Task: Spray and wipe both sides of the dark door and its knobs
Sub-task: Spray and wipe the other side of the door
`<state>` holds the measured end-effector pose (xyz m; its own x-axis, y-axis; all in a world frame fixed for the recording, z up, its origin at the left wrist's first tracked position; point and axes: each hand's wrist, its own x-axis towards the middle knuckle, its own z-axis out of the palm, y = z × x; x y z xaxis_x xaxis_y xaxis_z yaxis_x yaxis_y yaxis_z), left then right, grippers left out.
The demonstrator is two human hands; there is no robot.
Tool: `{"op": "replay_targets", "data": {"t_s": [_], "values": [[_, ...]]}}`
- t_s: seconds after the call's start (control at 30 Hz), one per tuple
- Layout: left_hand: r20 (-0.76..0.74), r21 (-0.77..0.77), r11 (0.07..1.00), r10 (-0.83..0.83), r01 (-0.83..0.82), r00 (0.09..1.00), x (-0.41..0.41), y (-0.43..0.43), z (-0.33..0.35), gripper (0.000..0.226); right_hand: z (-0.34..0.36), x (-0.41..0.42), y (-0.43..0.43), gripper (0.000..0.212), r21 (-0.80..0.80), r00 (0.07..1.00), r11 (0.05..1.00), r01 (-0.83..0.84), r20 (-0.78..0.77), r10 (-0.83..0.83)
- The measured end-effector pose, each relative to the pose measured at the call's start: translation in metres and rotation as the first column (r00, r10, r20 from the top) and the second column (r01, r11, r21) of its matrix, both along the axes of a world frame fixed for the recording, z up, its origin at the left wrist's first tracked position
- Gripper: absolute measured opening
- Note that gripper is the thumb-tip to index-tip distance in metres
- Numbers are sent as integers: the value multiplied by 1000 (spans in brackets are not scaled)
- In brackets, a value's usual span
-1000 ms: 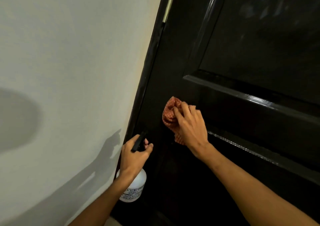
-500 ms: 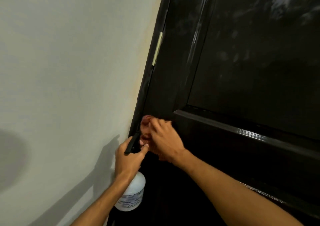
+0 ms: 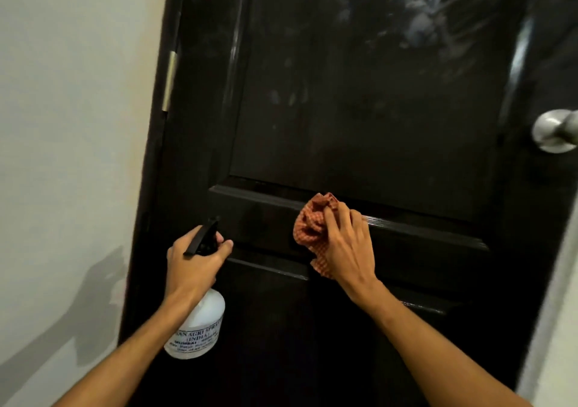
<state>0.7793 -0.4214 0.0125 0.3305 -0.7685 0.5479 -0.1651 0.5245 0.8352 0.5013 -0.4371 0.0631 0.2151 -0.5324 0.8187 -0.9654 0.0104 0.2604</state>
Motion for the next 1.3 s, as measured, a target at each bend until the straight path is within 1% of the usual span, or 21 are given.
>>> {"op": "replay_targets", "data": {"t_s": [0.07,0.17,0.27,0.33,0.37,0.43,0.53,0.57,0.6,0.63,0.67,0.7,0.77,0.8,0.83,0.93,1.0,1.1,1.17,1.23,1.3], "values": [[24,-17,999,-36,36,999,-27,12,11,19,4,-43,20,108,-20,997,999,42,68,-40],[46,-35,995,-89,90,995,-57,25,26,16,6,-100,39,78,-161,972,985,62,233,-23],[63,-45,986,-159,162,985,-103,39,34,16,1,-162,74,45,-320,839,937,139,541,61],[72,-32,979,-197,200,978,-128,47,38,15,-3,-178,89,40,-368,729,902,227,678,93],[72,-20,973,-227,229,971,-144,52,40,14,-8,-185,93,41,-370,722,901,227,685,100],[70,1,963,-268,268,961,-163,57,41,13,-23,-175,89,46,-330,815,938,105,569,109],[78,25,949,-317,315,945,-185,61,40,12,-45,-161,79,60,-43,974,993,-107,195,114],[85,36,942,-335,333,939,-200,64,40,12,-51,-175,81,69,46,992,994,-101,81,97],[83,48,936,-351,348,933,-206,65,40,11,-51,-184,83,75,58,997,995,-75,14,74],[87,58,928,-372,368,924,-218,67,40,11,-53,-200,89,72,-2,998,999,-50,26,50],[85,66,919,-393,389,915,-224,70,39,11,-55,-213,95,62,-98,989,995,-35,137,48],[99,72,910,-414,408,905,-236,73,39,11,-59,-233,104,49,-229,947,973,19,316,56],[109,85,897,-441,434,891,-253,79,37,11,-63,-263,116,39,-355,785,913,202,616,65],[105,78,893,-450,443,887,-261,79,39,11,-62,-273,117,40,-348,728,903,252,682,60],[100,81,888,-459,453,883,-267,80,38,12,-63,-276,120,43,-337,726,908,248,686,56],[98,64,873,-487,483,868,-284,79,54,13,-38,-276,114,38,-376,837,927,15,511,194],[103,46,869,-495,493,863,-291,79,71,15,2,-272,109,32,-419,872,907,-55,422,248],[111,5,865,-498,501,860,-290,71,99,17,71,-261,97,30,-586,789,809,44,517,332],[128,-8,868,-492,496,861,-285,64,113,17,88,-238,85,33,-552,801,832,56,522,292],[118,-8,873,-483,487,868,-278,59,122,18,76,-212,72,41,-436,937,899,-54,288,196],[94,5,881,-471,473,877,-268,54,127,18,65,-204,64,54,-285,989,948,-143,0,149]]}}
